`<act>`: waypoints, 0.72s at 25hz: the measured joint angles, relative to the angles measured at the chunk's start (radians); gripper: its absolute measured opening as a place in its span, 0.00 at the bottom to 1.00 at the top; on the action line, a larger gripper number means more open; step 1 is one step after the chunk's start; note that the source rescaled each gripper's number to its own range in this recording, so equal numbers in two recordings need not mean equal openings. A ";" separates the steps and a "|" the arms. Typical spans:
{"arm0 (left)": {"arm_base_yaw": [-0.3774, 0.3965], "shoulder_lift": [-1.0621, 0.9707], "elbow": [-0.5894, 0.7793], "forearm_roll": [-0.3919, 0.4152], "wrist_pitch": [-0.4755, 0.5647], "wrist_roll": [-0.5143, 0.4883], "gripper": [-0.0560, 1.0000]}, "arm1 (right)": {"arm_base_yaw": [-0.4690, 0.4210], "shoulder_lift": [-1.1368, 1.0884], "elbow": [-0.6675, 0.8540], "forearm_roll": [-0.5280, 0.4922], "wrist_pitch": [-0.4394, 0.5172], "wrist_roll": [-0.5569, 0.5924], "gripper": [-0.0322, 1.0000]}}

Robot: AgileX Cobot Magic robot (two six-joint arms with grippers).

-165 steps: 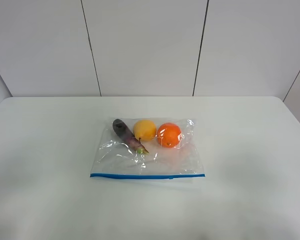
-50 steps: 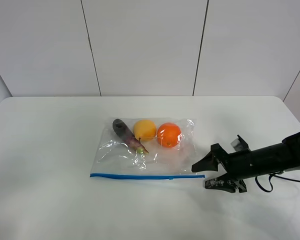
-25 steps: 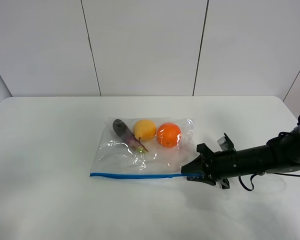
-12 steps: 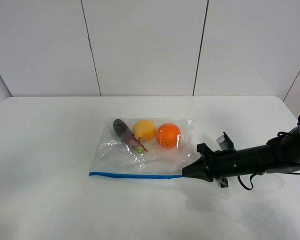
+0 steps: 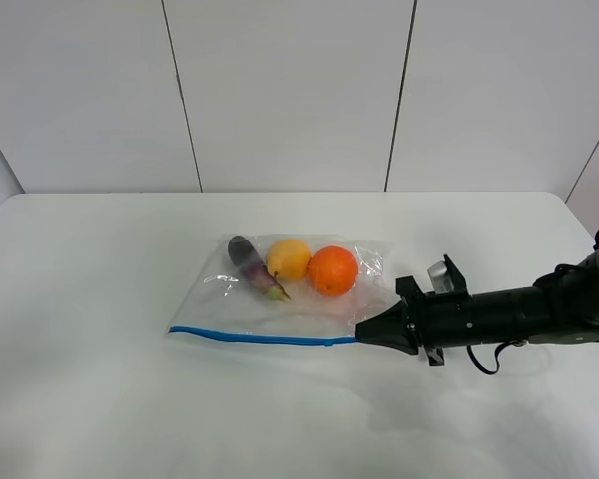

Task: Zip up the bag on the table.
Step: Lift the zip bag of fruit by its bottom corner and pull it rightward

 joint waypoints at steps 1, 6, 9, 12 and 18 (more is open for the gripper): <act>0.000 0.000 0.000 0.000 0.000 0.000 0.80 | 0.000 -0.001 0.000 0.000 0.000 -0.001 0.04; 0.000 0.000 0.000 0.000 0.000 0.000 0.80 | 0.000 -0.059 0.001 0.007 0.014 -0.004 0.03; 0.000 0.000 0.000 0.000 0.000 0.000 0.80 | 0.000 -0.098 0.001 0.006 0.027 -0.004 0.03; 0.000 0.000 0.000 0.000 0.000 0.000 0.80 | 0.000 -0.117 0.001 0.001 0.050 -0.004 0.03; 0.000 0.000 0.000 0.000 0.000 0.000 0.80 | 0.000 -0.129 0.001 0.006 0.122 -0.004 0.03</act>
